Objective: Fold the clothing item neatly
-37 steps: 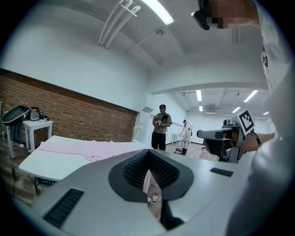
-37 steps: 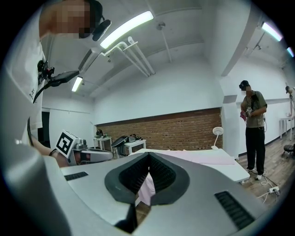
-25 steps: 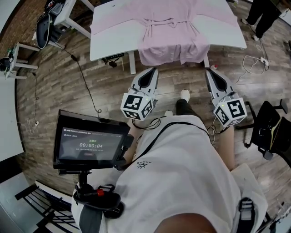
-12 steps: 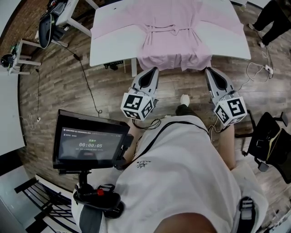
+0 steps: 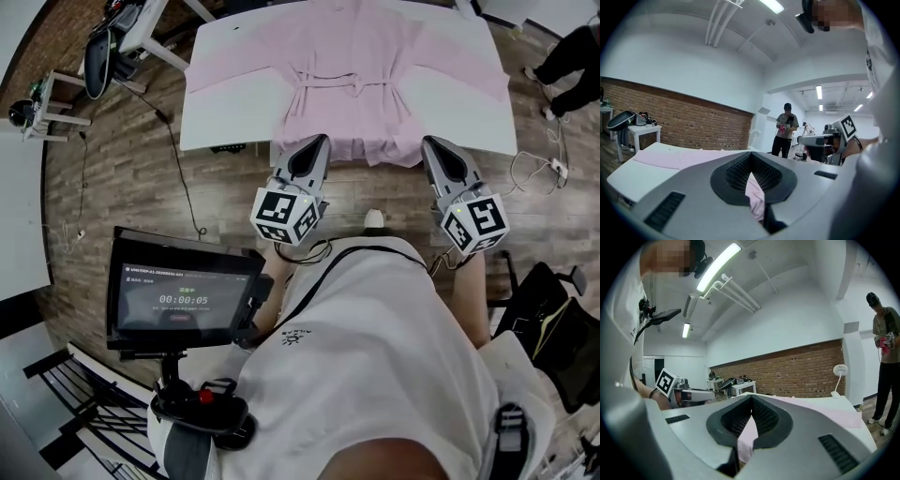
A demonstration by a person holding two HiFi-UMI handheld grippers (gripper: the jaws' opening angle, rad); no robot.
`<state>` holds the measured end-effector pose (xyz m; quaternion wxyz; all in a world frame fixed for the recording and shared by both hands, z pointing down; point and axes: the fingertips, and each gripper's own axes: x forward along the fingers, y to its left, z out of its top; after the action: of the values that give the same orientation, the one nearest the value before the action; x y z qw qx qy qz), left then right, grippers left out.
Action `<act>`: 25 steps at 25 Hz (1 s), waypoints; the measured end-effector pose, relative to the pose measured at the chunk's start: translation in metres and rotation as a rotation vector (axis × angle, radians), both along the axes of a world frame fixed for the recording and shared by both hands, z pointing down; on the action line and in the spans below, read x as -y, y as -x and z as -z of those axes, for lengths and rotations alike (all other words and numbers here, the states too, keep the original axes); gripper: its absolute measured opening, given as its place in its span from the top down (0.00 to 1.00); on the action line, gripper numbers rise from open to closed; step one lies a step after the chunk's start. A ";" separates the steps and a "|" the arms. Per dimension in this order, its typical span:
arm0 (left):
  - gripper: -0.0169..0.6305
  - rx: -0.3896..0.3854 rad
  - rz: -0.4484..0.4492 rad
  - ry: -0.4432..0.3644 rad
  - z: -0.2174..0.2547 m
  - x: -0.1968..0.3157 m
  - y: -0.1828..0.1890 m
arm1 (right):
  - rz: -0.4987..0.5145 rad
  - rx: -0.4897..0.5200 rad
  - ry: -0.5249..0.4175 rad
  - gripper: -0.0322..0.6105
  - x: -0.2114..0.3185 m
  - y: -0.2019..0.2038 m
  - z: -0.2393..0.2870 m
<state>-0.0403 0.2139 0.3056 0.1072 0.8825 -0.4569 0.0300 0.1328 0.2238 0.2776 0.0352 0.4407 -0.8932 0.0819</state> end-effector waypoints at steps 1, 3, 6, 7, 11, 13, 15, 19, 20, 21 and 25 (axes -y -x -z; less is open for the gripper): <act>0.97 0.004 0.008 -0.004 -0.004 0.008 -0.006 | 0.012 0.003 -0.001 0.94 0.009 -0.004 -0.005; 0.97 0.008 0.024 -0.014 -0.004 0.021 -0.015 | 0.033 0.008 -0.009 0.94 0.024 -0.011 -0.008; 0.97 0.000 0.053 -0.019 0.006 0.031 -0.021 | 0.058 0.010 -0.016 0.94 0.037 -0.017 0.001; 0.97 -0.001 0.061 -0.017 0.009 0.033 -0.023 | 0.064 0.012 -0.015 0.95 0.040 -0.018 0.004; 0.97 0.002 0.092 -0.002 0.016 0.039 -0.024 | 0.089 0.019 -0.009 0.94 0.050 -0.022 0.010; 0.97 -0.001 0.105 0.012 0.015 0.039 -0.023 | 0.094 0.022 -0.003 0.94 0.053 -0.023 0.008; 0.97 0.000 0.107 0.022 0.016 0.038 -0.024 | 0.094 0.033 0.002 0.94 0.053 -0.025 0.010; 0.97 0.010 0.108 0.025 0.021 0.042 -0.024 | 0.095 0.040 0.003 0.94 0.057 -0.026 0.012; 0.97 0.011 0.109 0.026 0.021 0.044 -0.024 | 0.095 0.041 0.003 0.94 0.058 -0.026 0.012; 0.97 0.012 0.107 0.026 0.021 0.045 -0.025 | 0.095 0.041 0.003 0.94 0.058 -0.026 0.012; 0.97 0.017 0.082 0.020 0.015 0.040 -0.025 | 0.086 0.037 -0.007 0.94 0.053 -0.023 0.010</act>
<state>-0.0154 0.1741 0.2906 0.1132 0.8618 -0.4931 0.0378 0.1560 0.1708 0.2678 0.0207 0.4005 -0.9121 0.0855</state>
